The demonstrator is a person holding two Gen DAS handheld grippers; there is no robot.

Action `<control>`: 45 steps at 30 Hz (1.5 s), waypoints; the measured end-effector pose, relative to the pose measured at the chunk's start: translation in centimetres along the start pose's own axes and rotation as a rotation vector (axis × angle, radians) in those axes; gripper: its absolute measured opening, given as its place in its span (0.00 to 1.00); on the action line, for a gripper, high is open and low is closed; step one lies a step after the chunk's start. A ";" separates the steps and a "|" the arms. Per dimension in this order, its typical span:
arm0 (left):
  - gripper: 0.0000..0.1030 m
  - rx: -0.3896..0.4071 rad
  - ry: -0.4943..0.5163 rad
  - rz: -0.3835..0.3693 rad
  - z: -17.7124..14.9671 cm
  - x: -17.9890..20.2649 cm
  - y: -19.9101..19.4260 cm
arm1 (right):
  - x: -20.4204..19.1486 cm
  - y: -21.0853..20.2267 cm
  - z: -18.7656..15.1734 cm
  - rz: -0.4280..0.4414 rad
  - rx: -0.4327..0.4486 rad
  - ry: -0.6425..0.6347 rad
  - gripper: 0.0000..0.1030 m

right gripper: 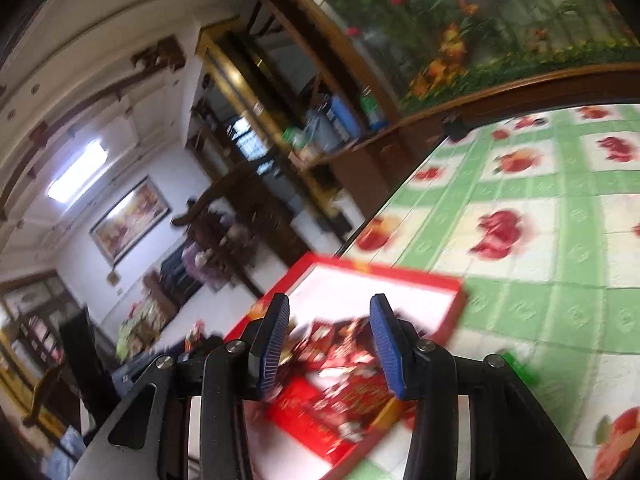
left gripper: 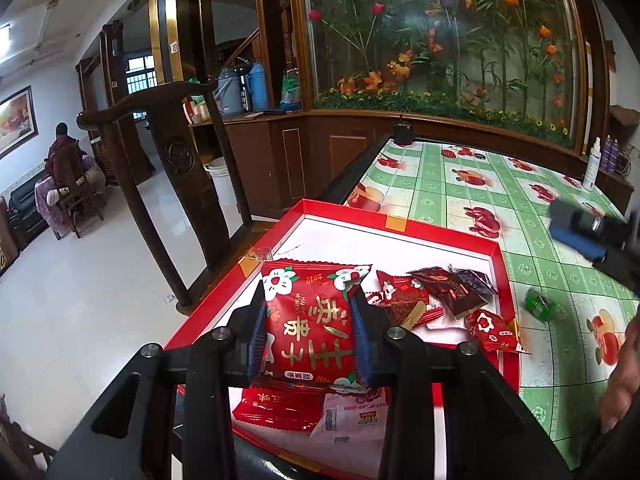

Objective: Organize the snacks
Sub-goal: 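Open both tools to drop the red and green packets into the box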

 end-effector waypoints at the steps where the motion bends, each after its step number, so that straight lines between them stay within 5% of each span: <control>1: 0.33 0.000 0.000 -0.001 0.0 0.0 0.0 | 0.5 -0.3 0.1 -0.002 0.010 0.026 0.43; 3: 0.33 0.000 0.006 0.000 0.1 0.1 0.1 | 2.8 -1.1 0.8 -0.056 0.028 0.108 0.43; 7: 0.33 -0.002 0.011 -0.014 0.1 0.3 0.1 | 4.7 -1.1 0.7 -0.362 -0.005 0.090 0.43; 13: 0.33 -0.009 0.019 -0.028 0.1 0.8 0.4 | 5.2 2.5 -2.2 -0.606 -0.257 -0.047 0.43; 15: 0.33 -0.016 0.021 -0.035 0.0 1.0 0.6 | 5.2 3.2 -2.8 -0.599 -0.284 -0.067 0.54; 19: 0.33 -0.023 0.026 -0.042 -0.2 1.3 0.6 | 4.4 4.7 -4.2 -0.667 -0.359 -0.183 0.45; 20: 0.33 -0.023 0.025 -0.045 -0.2 1.3 0.6 | 4.0 4.7 -4.4 -0.641 -0.354 -0.197 0.27; 21: 0.33 -0.024 0.024 -0.047 -0.1 1.3 0.6 | 3.9 4.6 -4.4 -0.621 -0.356 -0.190 0.22; 27: 0.33 -0.027 0.027 -0.056 -0.2 1.6 0.7 | 4.2 3.5 -3.6 -0.572 -0.310 -0.113 0.21; 30: 0.33 -0.025 0.029 -0.059 0.0 1.8 0.7 | 1.6 2.5 -2.1 -0.420 -0.189 -0.151 0.21; 33: 0.33 -0.025 0.029 -0.065 0.3 2.1 0.7 | -3.5 1.4 -1.4 -0.179 -0.051 -0.278 0.22; 35: 0.34 -0.027 0.027 -0.051 0.6 2.3 0.8 | -5.5 2.6 -1.3 -0.077 -0.069 -0.311 0.25; 37: 0.36 -0.026 0.014 -0.027 0.9 2.1 0.7 | -6.2 5.6 -1.6 -0.092 -0.157 -0.331 0.51; 38: 0.47 -0.025 0.006 -0.021 1.0 1.9 0.7 | -6.0 6.7 -1.6 -0.146 -0.192 -0.329 0.66; 39: 0.64 -0.023 -0.003 -0.021 1.1 1.6 0.7 | -5.3 7.1 -1.5 -0.196 -0.206 -0.318 0.66; 40: 0.71 -0.018 -0.018 -0.008 1.1 1.3 0.6 | -4.6 7.0 -1.4 -0.214 -0.204 -0.299 0.66; 45: 0.74 -0.006 -0.002 -0.004 0.9 2.0 -0.2 | 0.9 4.0 0.6 -0.205 -0.104 -0.032 0.73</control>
Point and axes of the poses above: each gripper's, at about its wrist camera, not at the fingertips, and y roughly the way its jaws point, x to its right, z to its top, the point moved 2 cm from there along y, roughly the way its jaws point, and after that the axes turned 6 degrees about -x, right-handed, at the moved point
